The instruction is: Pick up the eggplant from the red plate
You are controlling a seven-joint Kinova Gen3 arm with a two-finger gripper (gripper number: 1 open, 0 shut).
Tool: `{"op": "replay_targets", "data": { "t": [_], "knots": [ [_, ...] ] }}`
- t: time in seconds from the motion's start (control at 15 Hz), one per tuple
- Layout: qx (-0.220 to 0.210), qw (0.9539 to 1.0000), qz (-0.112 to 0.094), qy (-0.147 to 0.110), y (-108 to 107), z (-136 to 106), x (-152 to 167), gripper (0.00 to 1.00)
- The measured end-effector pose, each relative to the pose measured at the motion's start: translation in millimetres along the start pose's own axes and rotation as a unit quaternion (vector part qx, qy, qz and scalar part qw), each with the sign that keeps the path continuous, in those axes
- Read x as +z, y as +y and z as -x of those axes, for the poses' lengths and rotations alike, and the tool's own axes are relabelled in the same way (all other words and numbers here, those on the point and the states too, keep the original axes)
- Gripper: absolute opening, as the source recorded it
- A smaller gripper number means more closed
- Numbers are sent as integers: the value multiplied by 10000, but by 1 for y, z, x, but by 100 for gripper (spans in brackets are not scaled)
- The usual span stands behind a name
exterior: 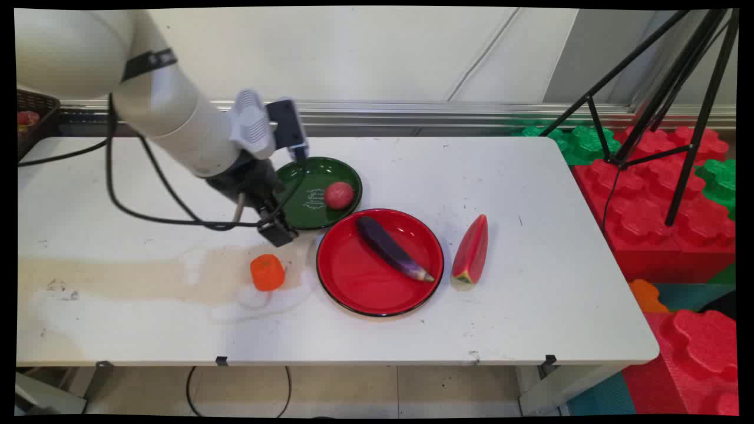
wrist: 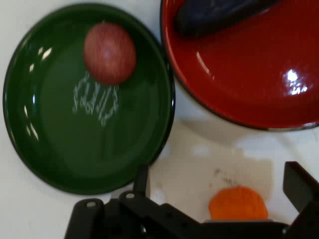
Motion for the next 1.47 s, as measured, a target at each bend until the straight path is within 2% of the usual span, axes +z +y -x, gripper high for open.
{"op": "replay_targets", "data": {
  "t": [0.2, 0.47, 0.93, 1.2, 1.47],
  "knots": [
    [347, 9994, 45, 62, 0, -25, 0, 100],
    [863, 9961, 173, 62, 2, -61, 18, 100],
    [1404, 9894, 364, -106, 6, -95, 60, 100],
    [1760, 9831, 473, -186, 8, -111, 88, 100],
    [2297, 9711, 629, -154, 11, -131, 121, 100]
  ]
}}
